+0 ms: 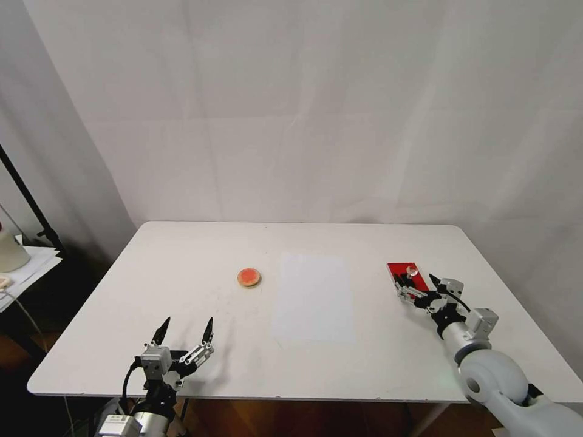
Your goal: Pick up the stamp from the ink pad and place it onto another ink pad.
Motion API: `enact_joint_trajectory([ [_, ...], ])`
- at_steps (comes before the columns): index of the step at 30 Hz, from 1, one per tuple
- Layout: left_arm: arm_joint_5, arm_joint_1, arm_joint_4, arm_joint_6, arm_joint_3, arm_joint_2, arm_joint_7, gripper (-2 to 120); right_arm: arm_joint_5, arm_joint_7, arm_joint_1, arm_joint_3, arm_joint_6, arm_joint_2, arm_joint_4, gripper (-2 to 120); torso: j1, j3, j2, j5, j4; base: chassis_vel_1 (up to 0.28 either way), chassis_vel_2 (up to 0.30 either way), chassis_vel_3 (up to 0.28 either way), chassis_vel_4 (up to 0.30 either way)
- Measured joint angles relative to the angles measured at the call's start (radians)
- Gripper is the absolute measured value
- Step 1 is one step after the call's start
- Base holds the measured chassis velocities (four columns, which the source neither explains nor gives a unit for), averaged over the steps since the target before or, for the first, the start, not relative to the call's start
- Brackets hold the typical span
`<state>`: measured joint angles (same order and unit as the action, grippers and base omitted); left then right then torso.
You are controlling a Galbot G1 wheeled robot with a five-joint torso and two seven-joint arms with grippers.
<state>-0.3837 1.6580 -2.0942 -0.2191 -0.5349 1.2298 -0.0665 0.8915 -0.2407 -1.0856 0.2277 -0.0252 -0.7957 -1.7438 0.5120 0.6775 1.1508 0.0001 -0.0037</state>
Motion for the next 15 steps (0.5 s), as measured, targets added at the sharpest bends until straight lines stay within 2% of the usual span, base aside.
enact_joint_trajectory([
  [8,0.000,0.000,0.000,0.000,0.000,0.000,0.000,100,0.005,-0.002,0.012,-0.002,-0.005,-0.017,0.009,83,0.000,0.000,0.000,-0.0001,0.0000,0.000,0.000,0.000,0.000],
  [15,0.000,0.000,0.000,0.000,0.000,0.000,0.000,100,0.002,-0.005,0.020,-0.012,-0.005,-0.020,0.020,55,0.000,0.000,0.000,-0.0002,-0.0001,0.000,0.000,0.000,0.000],
])
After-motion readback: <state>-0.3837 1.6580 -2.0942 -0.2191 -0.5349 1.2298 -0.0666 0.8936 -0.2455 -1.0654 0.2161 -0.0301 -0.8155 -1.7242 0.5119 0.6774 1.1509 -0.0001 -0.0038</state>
